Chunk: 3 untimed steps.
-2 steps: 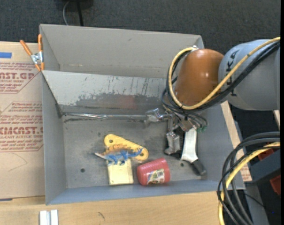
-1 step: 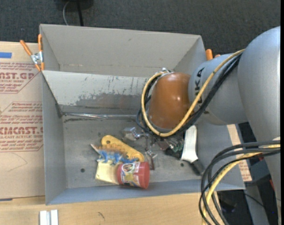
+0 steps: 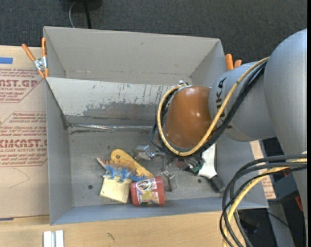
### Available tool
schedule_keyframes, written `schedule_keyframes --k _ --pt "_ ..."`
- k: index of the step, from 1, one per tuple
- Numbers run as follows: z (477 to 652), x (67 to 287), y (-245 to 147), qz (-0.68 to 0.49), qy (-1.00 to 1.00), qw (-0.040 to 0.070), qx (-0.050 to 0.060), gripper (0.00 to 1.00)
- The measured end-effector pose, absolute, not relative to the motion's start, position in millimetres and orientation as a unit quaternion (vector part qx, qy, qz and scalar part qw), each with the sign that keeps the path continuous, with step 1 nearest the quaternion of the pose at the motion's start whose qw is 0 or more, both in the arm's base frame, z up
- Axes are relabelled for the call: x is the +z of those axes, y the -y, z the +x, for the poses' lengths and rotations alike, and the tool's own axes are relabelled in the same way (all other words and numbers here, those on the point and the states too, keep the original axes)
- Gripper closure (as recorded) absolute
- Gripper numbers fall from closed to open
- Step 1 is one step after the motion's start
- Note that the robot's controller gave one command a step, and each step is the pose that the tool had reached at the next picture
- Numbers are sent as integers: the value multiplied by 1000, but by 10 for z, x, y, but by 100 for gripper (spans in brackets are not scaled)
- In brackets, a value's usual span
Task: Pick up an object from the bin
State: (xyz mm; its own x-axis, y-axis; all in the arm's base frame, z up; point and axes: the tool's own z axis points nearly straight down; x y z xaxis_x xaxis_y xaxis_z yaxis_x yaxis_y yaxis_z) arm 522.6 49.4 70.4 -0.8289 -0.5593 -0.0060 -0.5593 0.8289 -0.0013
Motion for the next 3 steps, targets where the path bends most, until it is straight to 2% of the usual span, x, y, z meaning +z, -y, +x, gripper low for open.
schedule_keyframes --k 1,2,3 --pt "5184 705 -490 -298 -954 2 0 0" --pt "5265 701 -363 -362 -932 1 0 100" --pt "5275 698 -238 -366 -930 0 0 0"
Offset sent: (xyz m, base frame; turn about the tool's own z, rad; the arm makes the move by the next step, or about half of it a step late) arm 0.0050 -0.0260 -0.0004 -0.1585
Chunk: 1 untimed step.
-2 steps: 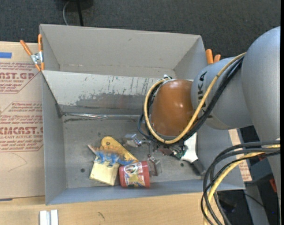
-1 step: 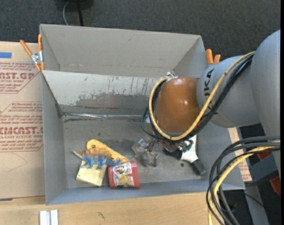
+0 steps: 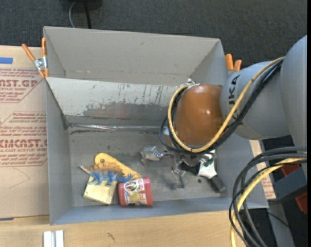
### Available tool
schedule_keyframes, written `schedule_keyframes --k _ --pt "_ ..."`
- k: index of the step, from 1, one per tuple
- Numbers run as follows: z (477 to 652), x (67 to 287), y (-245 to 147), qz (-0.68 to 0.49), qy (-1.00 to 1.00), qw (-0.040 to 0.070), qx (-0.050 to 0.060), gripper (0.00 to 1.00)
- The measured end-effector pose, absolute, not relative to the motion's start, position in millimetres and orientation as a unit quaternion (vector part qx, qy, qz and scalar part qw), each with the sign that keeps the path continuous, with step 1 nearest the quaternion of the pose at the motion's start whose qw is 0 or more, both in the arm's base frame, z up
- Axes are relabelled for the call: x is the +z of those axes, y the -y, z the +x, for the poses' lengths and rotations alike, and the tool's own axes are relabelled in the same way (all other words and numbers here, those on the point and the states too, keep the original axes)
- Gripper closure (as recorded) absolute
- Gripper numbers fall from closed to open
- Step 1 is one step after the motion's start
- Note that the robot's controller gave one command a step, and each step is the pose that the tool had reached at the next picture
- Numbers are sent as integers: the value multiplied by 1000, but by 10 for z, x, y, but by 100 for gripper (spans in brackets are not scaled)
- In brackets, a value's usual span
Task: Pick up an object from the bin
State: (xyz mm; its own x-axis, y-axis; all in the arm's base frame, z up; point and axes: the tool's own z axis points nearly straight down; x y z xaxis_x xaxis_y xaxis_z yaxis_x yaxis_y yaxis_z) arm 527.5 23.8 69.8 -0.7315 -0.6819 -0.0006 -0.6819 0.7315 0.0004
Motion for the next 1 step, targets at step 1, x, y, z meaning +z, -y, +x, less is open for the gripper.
schedule_keyframes --k 1 --pt "5275 698 -239 -366 -930 0 0 0"
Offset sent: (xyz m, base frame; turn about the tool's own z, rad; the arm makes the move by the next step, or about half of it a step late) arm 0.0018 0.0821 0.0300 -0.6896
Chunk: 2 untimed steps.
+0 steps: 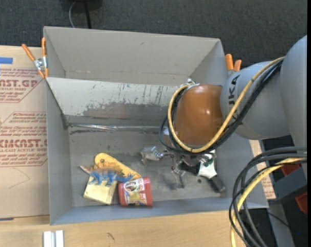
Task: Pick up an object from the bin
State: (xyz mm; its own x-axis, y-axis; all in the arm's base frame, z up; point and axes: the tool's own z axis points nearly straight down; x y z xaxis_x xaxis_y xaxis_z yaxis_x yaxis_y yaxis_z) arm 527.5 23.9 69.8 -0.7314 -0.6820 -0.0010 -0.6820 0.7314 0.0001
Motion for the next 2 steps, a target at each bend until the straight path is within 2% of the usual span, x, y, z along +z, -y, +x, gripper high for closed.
schedule_keyframes --k 1,2 --pt "5276 769 -438 -450 -893 -1 0 0" --pt "5133 1157 -666 -604 -797 0 1 0"
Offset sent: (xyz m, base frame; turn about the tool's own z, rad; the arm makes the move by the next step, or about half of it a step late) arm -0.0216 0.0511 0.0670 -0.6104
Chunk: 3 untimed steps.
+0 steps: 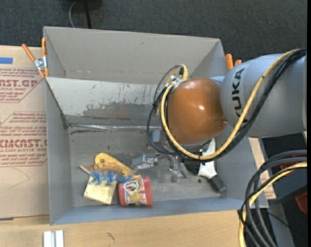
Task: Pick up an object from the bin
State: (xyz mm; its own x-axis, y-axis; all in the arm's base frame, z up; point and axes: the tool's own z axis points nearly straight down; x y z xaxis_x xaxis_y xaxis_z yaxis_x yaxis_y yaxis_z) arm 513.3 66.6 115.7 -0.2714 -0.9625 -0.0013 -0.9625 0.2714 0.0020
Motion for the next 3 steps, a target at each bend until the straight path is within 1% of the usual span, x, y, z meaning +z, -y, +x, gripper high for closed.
schedule_keyframes --k 1,2,3 --pt "5039 1270 -781 588 809 -1 -1 0" --pt "5068 1130 -1139 475 880 -1 -1 0" --pt "4997 846 -1271 552 834 -12 7 100"
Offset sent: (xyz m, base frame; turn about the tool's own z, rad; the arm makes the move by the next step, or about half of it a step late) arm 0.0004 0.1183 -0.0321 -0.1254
